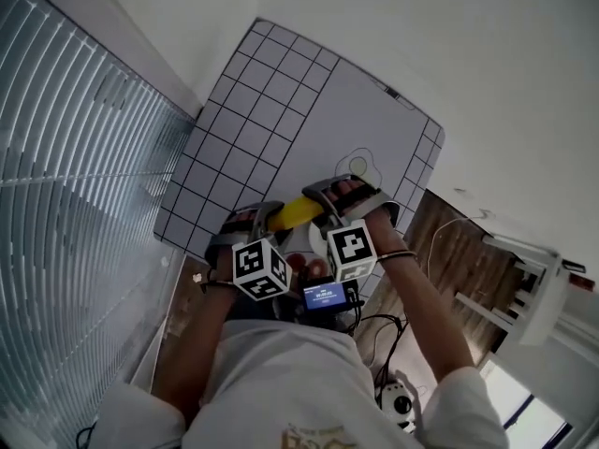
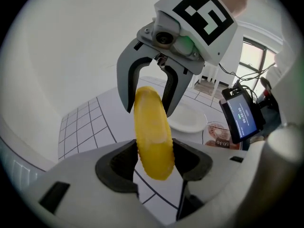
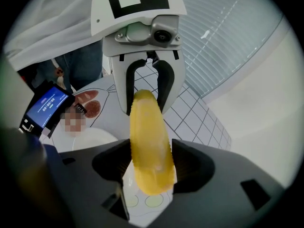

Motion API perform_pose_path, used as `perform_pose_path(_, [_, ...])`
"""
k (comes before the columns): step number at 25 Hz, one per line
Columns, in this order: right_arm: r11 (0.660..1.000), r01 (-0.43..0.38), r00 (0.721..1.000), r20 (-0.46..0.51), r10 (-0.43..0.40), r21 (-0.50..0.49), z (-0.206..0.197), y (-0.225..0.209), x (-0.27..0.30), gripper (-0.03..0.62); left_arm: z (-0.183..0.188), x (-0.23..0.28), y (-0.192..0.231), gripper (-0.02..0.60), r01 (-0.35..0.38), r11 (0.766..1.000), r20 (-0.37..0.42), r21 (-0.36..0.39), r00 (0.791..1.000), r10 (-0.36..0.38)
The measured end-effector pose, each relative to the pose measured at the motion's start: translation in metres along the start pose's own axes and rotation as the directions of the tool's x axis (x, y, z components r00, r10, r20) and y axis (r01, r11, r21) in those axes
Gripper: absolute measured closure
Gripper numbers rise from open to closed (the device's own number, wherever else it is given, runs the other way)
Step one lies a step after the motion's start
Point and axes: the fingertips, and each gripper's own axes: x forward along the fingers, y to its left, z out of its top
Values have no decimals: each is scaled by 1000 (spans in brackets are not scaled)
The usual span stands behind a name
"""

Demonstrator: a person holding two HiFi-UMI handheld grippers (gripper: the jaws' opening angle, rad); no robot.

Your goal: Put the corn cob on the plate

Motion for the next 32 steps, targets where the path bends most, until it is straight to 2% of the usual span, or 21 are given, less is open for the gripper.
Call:
perform_pose_path(5, [994,47,998,-36,-43,94,-17,11,-5,326,12,8,-7,354,63,992,4,105,998,-64])
perform_pose_path(10, [976,87,995,-59,-77,199,-28,24,-13,326,22,17,-18,354,125,970,-10,209,992,-126])
perform_pose_path(17, [938,115,992,-86,-91,327,-45,48,-28,327,43,22,-36,354,195,928,-41,317,981,-191])
perform_pose_path(32, [836,194,980,-133,-146,513,-73,96,-50,327,71,36,-79,354,314,820,-132,478,949,-287])
